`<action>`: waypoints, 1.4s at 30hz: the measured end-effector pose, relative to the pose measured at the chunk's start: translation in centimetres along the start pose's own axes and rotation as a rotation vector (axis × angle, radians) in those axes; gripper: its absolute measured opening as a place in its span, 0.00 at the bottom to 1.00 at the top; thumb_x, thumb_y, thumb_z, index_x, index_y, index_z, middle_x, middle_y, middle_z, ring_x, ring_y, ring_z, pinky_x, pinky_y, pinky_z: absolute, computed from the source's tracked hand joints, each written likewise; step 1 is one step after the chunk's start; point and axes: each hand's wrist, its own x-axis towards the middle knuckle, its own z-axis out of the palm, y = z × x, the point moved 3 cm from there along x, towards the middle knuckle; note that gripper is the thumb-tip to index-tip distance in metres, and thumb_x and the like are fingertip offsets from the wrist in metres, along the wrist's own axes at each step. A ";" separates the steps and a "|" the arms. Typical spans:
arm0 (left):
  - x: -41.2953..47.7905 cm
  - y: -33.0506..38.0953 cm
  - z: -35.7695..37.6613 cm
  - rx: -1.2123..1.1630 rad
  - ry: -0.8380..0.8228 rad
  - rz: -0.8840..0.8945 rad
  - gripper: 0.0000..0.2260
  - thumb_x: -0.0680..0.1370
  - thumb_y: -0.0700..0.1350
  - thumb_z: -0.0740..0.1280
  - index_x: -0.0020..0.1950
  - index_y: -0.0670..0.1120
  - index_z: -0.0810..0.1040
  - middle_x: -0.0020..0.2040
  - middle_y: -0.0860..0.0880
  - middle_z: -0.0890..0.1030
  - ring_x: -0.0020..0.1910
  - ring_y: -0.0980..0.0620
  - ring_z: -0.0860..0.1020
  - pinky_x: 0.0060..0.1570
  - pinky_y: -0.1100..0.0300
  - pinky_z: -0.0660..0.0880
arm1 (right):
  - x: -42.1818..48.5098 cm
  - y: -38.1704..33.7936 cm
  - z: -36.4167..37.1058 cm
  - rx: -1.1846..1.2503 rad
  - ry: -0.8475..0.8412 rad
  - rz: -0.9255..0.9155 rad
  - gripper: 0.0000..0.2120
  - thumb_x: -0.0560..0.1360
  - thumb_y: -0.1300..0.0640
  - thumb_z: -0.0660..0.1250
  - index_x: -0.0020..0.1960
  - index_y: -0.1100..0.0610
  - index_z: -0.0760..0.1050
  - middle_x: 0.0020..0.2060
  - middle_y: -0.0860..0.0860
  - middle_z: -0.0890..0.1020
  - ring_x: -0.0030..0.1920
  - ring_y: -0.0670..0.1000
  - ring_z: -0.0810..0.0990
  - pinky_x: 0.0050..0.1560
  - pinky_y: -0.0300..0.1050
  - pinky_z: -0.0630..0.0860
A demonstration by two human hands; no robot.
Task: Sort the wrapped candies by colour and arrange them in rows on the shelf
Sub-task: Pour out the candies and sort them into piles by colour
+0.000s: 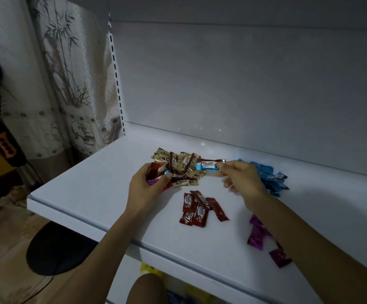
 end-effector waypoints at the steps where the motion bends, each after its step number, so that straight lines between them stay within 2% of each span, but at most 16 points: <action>1: -0.1 0.2 0.1 -0.008 0.001 0.001 0.09 0.75 0.41 0.71 0.54 0.50 0.79 0.48 0.54 0.84 0.47 0.57 0.82 0.45 0.65 0.78 | 0.1 0.4 -0.8 -0.003 0.025 0.009 0.04 0.76 0.57 0.68 0.46 0.57 0.80 0.36 0.51 0.82 0.22 0.42 0.72 0.24 0.36 0.65; 4: 0.1 0.9 1.0 -0.068 0.002 -0.038 0.09 0.76 0.40 0.69 0.56 0.46 0.79 0.49 0.52 0.84 0.46 0.56 0.82 0.41 0.67 0.78 | 0.5 1.1 -3.0 0.023 0.090 0.038 0.05 0.77 0.59 0.67 0.51 0.59 0.79 0.35 0.51 0.81 0.19 0.41 0.71 0.19 0.33 0.64; 6: 0.2 1.7 2.0 -0.180 0.016 -0.134 0.10 0.76 0.42 0.70 0.58 0.45 0.78 0.49 0.48 0.83 0.44 0.54 0.82 0.37 0.66 0.77 | 0.9 1.4 -4.5 0.071 0.142 0.070 0.07 0.77 0.61 0.67 0.53 0.62 0.77 0.36 0.53 0.81 0.18 0.41 0.71 0.19 0.33 0.65; 9: -0.4 3.1 4.6 -0.298 -0.040 -0.211 0.11 0.76 0.45 0.70 0.56 0.44 0.77 0.50 0.45 0.84 0.48 0.47 0.82 0.43 0.56 0.78 | 1.4 1.6 -6.4 0.181 0.153 0.109 0.19 0.75 0.66 0.67 0.66 0.64 0.71 0.42 0.58 0.82 0.21 0.46 0.77 0.21 0.37 0.71; 12: -1.7 4.1 7.2 -0.335 -0.113 -0.214 0.09 0.77 0.46 0.69 0.54 0.44 0.79 0.48 0.47 0.84 0.46 0.52 0.82 0.41 0.59 0.78 | 1.1 1.6 -7.3 0.229 0.100 0.131 0.30 0.76 0.68 0.65 0.75 0.57 0.58 0.54 0.62 0.79 0.24 0.49 0.81 0.25 0.40 0.78; 14: -2.7 4.7 8.9 -0.343 -0.168 -0.207 0.07 0.79 0.47 0.66 0.53 0.46 0.80 0.44 0.51 0.83 0.40 0.60 0.81 0.34 0.65 0.76 | 0.3 1.5 -7.7 0.196 0.121 0.109 0.25 0.78 0.65 0.64 0.72 0.54 0.63 0.53 0.61 0.79 0.23 0.48 0.80 0.25 0.40 0.77; 16: -3.4 4.9 10.2 -0.309 -0.189 -0.168 0.07 0.80 0.48 0.64 0.49 0.48 0.81 0.40 0.51 0.82 0.35 0.62 0.80 0.33 0.66 0.74 | -1.0 1.2 -7.8 0.102 0.121 0.061 0.13 0.79 0.57 0.64 0.63 0.57 0.72 0.49 0.58 0.81 0.23 0.46 0.77 0.22 0.37 0.72; 20: -4.6 4.5 11.8 -0.241 -0.192 -0.023 0.13 0.82 0.51 0.59 0.50 0.47 0.81 0.43 0.45 0.83 0.44 0.49 0.82 0.46 0.51 0.79 | -4.8 0.0 -5.9 -0.117 -0.129 -0.089 0.15 0.74 0.43 0.64 0.49 0.54 0.79 0.37 0.50 0.83 0.27 0.46 0.77 0.26 0.37 0.71; 23: -5.2 4.5 12.1 -0.272 -0.139 0.039 0.17 0.81 0.55 0.56 0.46 0.49 0.80 0.42 0.43 0.82 0.45 0.44 0.81 0.47 0.47 0.78 | -6.5 -0.2 -4.3 -0.213 -0.249 -0.188 0.11 0.71 0.50 0.71 0.48 0.55 0.77 0.31 0.47 0.82 0.27 0.47 0.77 0.26 0.38 0.72; 26: -5.4 4.6 12.1 -0.269 -0.080 -0.002 0.22 0.79 0.58 0.52 0.43 0.43 0.77 0.41 0.39 0.80 0.42 0.47 0.79 0.47 0.50 0.76 | -6.5 0.1 -3.5 -0.111 -0.242 -0.215 0.03 0.75 0.60 0.69 0.47 0.57 0.76 0.28 0.49 0.80 0.25 0.47 0.76 0.24 0.39 0.72; 28: -5.3 4.6 12.2 -0.301 -0.115 -0.030 0.21 0.79 0.59 0.57 0.45 0.43 0.77 0.42 0.38 0.79 0.43 0.50 0.78 0.48 0.50 0.76 | -6.4 0.2 -3.3 -0.027 -0.198 -0.235 0.02 0.76 0.62 0.67 0.45 0.57 0.76 0.28 0.50 0.80 0.26 0.47 0.77 0.24 0.39 0.73; 30: -5.0 4.5 12.3 -0.362 -0.210 -0.041 0.14 0.78 0.56 0.66 0.49 0.44 0.78 0.44 0.38 0.79 0.46 0.45 0.79 0.49 0.45 0.77 | -6.2 0.4 -3.3 0.031 -0.124 -0.243 0.03 0.76 0.63 0.66 0.44 0.58 0.76 0.27 0.50 0.80 0.26 0.46 0.77 0.25 0.38 0.73; 33: -4.8 4.1 12.4 -0.346 -0.310 -0.055 0.11 0.75 0.45 0.72 0.54 0.44 0.78 0.46 0.41 0.82 0.44 0.48 0.81 0.45 0.52 0.79 | -5.4 0.6 -3.8 0.112 0.008 -0.211 0.02 0.76 0.62 0.67 0.44 0.60 0.76 0.27 0.50 0.80 0.25 0.45 0.77 0.24 0.37 0.73; 37: -4.4 3.4 12.3 -0.424 -0.286 -0.113 0.11 0.73 0.48 0.74 0.53 0.48 0.79 0.47 0.40 0.82 0.47 0.36 0.80 0.48 0.39 0.77 | -4.7 0.4 -4.4 0.166 0.068 -0.139 0.07 0.74 0.58 0.70 0.45 0.61 0.75 0.31 0.53 0.83 0.26 0.47 0.80 0.25 0.38 0.76; 40: -4.6 3.3 12.3 -0.334 -0.203 -0.063 0.04 0.77 0.47 0.69 0.51 0.50 0.78 0.36 0.47 0.81 0.35 0.46 0.78 0.39 0.48 0.77 | -4.8 0.5 -4.9 0.127 0.051 -0.134 0.09 0.76 0.56 0.67 0.46 0.63 0.75 0.34 0.56 0.84 0.28 0.49 0.81 0.28 0.39 0.77; 42: -5.2 3.6 12.4 -0.323 -0.194 -0.041 0.03 0.78 0.46 0.68 0.51 0.52 0.78 0.36 0.47 0.81 0.34 0.47 0.78 0.38 0.49 0.77 | -4.9 0.6 -5.5 0.063 0.072 -0.158 0.10 0.76 0.55 0.67 0.45 0.63 0.76 0.34 0.57 0.84 0.28 0.50 0.81 0.29 0.40 0.77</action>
